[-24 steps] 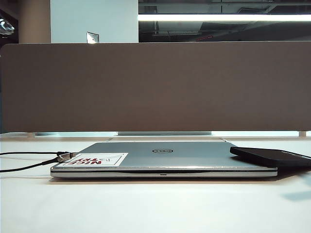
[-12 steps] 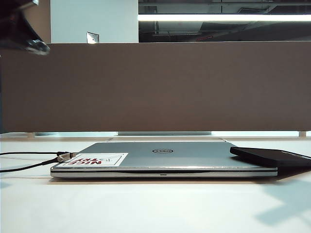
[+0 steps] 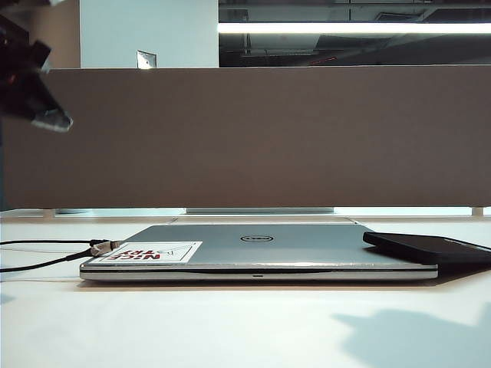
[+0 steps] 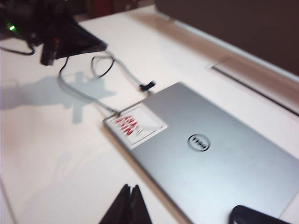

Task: Pick up the charging cable and the phone, plug the charging cable into the charging port on the phone, and finally place them back on the table.

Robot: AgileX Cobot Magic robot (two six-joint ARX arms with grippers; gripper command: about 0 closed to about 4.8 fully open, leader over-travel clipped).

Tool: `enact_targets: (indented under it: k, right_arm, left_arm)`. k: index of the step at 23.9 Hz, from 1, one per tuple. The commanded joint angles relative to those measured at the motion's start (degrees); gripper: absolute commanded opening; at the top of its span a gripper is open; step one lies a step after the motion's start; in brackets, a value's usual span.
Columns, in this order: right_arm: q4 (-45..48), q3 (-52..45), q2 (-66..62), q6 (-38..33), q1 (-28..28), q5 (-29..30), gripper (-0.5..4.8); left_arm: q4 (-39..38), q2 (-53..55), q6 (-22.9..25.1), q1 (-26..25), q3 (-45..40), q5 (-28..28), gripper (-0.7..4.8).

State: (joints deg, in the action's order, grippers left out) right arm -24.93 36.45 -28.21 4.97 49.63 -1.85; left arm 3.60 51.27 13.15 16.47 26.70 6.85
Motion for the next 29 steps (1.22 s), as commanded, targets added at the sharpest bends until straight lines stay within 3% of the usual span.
enact_targets:
  k: [1,5,11,13,15,16,17,24,29]
  right_arm:
    - [0.0,0.1,0.1,0.2,1.9,-2.0,-0.04]
    - [-1.5,0.1,0.1,0.2,2.6,-3.0,-0.04]
    - [-2.2,0.1,0.1,0.1,2.5,-3.0,-0.04]
    - [-2.3,0.1,0.2,-0.5,2.5,-2.9,-0.04]
    - [-2.2,0.1,0.2,-0.5,2.5,-2.1,-0.04]
    - [-2.2,0.1,0.2,-0.5,2.5,-2.1,-0.04]
    - [-2.2,0.1,0.2,-0.5,2.5,-2.1,-0.04]
    - [-1.8,0.1,0.2,-0.5,2.5,-2.1,-0.04]
    - [-1.8,0.1,0.2,-0.5,2.5,-2.1,-0.04]
  left_arm:
    - [-0.1,0.0,0.4,0.0,-1.6,0.0,-0.05]
    - [-0.1,0.0,3.5,0.0,-3.7,0.0,-0.05]
    - [-0.1,0.0,13.9,0.0,-5.7,0.0,-0.04]
    - [-0.1,0.0,17.4,0.0,-5.7,0.0,0.93]
    - [-0.1,0.0,21.6,0.0,-5.7,0.0,2.66]
    - [-0.1,0.0,23.5,0.0,-5.7,0.0,3.26]
    - [-0.1,0.0,26.2,0.0,-5.7,0.0,3.51]
    - [0.9,4.6,31.0,0.0,-5.7,0.0,3.49]
    - [5.9,11.0,31.5,0.0,-5.7,0.0,3.49]
